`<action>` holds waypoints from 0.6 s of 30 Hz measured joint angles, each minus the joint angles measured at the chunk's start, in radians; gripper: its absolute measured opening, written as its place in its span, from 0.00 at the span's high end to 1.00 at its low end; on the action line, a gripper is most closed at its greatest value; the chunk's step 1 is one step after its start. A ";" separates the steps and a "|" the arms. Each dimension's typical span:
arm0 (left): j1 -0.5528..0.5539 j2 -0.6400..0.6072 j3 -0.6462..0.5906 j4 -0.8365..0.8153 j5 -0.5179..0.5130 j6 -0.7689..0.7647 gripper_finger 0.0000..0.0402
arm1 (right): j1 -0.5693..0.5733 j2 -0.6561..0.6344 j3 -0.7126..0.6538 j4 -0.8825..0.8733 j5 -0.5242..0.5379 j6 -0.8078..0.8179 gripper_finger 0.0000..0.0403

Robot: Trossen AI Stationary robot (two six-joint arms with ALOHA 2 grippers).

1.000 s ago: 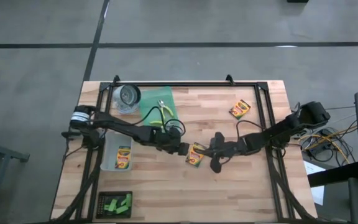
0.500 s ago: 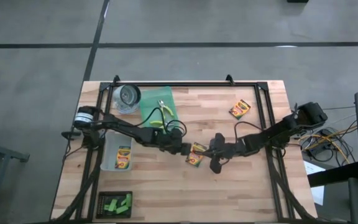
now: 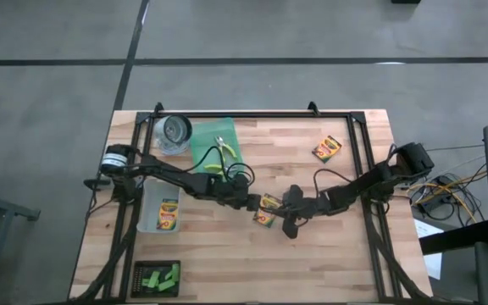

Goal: Pick & Place School Supplies
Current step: Put the yellow crayon box into the gray bin

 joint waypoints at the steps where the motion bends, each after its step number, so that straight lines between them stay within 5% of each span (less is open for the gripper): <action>1: 0.000 0.000 0.000 0.000 0.000 0.001 0.46 | 0.000 0.001 0.000 -0.001 0.000 0.002 0.98; 18: 0.005 0.074 0.026 0.077 0.039 0.016 0.46 | 0.000 -0.001 0.000 -0.016 0.001 -0.003 0.98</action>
